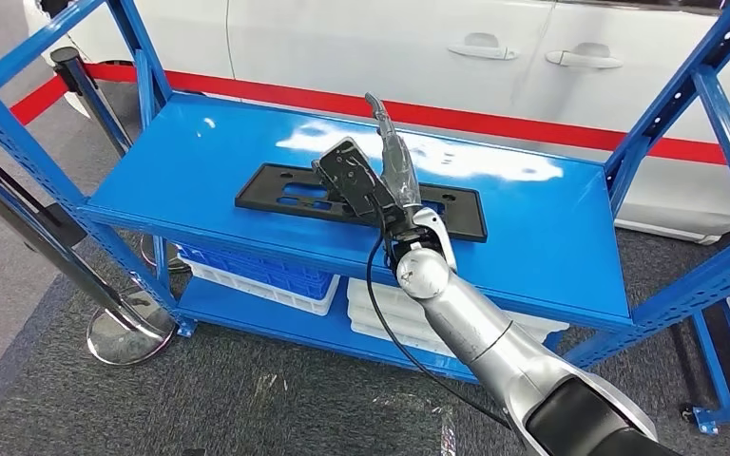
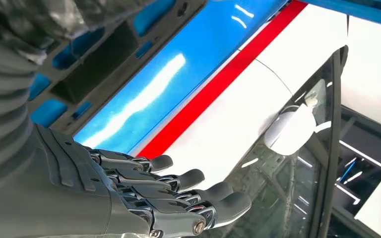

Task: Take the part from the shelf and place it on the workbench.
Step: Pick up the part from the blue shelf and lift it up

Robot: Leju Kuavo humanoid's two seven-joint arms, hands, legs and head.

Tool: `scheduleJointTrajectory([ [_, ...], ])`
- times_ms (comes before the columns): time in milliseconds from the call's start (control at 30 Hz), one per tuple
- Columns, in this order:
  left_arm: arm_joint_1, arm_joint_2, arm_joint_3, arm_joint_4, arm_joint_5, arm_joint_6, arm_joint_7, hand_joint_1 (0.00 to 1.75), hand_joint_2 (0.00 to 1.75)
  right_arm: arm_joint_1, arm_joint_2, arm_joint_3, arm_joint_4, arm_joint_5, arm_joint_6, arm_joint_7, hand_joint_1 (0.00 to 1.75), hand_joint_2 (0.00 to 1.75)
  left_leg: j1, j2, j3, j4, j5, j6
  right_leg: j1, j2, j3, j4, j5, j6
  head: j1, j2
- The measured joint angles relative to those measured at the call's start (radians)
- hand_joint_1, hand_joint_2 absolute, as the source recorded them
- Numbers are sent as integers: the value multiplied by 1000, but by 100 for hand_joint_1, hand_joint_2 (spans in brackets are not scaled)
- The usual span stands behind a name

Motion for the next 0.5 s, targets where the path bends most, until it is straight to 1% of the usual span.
scheduleJointTrajectory([
  [33, -1, 0, -1, 0, 0, 0, 0, 0, 0, -8, 4, 2, 14, 0, -1, 0, 0, 175, 1, 0, 1, -1, 0, 4, -2, 1, -26, 53, -27, 4, 2, 0],
  [67, -2, 0, -3, 0, 0, 0, 0, 0, 0, -15, 7, 5, 27, 0, -1, 0, 0, 175, 0, 0, 0, -2, 0, 7, -3, 1, -60, 121, -56, 6, 4, 0],
  [100, -2, 0, -6, 0, 0, -1, 0, 0, 0, -20, 10, 9, 41, 0, -1, -1, 0, 175, 0, 0, 0, -2, 0, 8, -3, 1, -96, 188, -79, 8, 4, 0],
  [133, -2, 0, -9, 0, 0, -1, 0, 0, 0, -21, 13, 13, 53, 0, -2, -1, 0, 175, 0, -1, 0, -2, -1, 9, -4, 1, -122, 232, -86, 9, 4, 0],
  [167, -2, 0, -13, 0, -1, -2, 1, 0, 0, -22, 15, 17, 66, 3, -2, 0, 0, 175, 0, -1, 1, -2, -1, 9, -4, 1, -132, 239, -73, 8, 4, 0],
  [200, -1, 0, -15, 0, -2, -2, 1, 0, 0, -24, 17, 19, 78, 8, -3, 1, 0, 175, 1, -2, 2, -1, -2, 8, -5, 1, -123, 206, -42, 7, 4, 0],
  [233, -1, 0, -18, 0, -5, -3, 3, 0, 0, -29, 21, 22, 88, 18, -4, 4, 0, 175, 1, -3, 4, -1, -3, 7, -6, 1, -97, 141, 0, 5, 4, 0],
  [267, -2, 0, -21, 0, -8, -4, 4, 0, 0, -38, 25, 26, 101, 32, -6, 7, 0, 175, -1, -4, 5, -1, -4, 4, -6, 1, -66, 71, 32, 3, 4, 0],
  [300, -3, 0, -24, 0, -13, -6, 8, 0, 0, -51, 31, 34, 119, 50, -10, 10, 0, 175, -2, -4, 5, 0, -5, 0, -4, 2, -40, 12, 53, 0, 4, 0],
  [333, -4, 0, -26, 0, -18, -8, 13, 0, 0, -65, 41, 43, 142, 68, -14, 11, 0, 175, -4, -4, 4, -1, -4, -6, -3, 3, -24, -23, 61, -3, 3, 0],
  [367, -6, 0, -29, 0, -23, -11, 18, 0, 0, -78, 51, 53, 169, 85, -17, 10, 0, 175, -6, -4, 3, -3, -3, -12, 0, 5, -19, -36, 59, -7, 3, 0],
  [433, -8, 0, -36, 0, -31, -14, 27, 0, 0, -96, 75, 68, 224, 108, -21, 0, 0, 175, -3, -4, 3, -8, -1, -25, 0, 5, -17, -43, 63, -18, 3, 0],
  [467, -8, 0, -40, 0, -33, -14, 31, 0, 0, -104, 87, 73, 250, 115, -21, -7, 0, 175, -2, -2, 0, 0, -8, -30, 0, 5, -15, -47, 66, -24, 3, 0],
  [500, -10, 0, -43, 0, -35, -15, 33, 0, 0, -114, 100, 79, 276, 120, -21, -13, 0, 175, -1, -1, -10, 23, -24, -35, -2, 4, -13, -51, 69, -31, 1, 0],
])
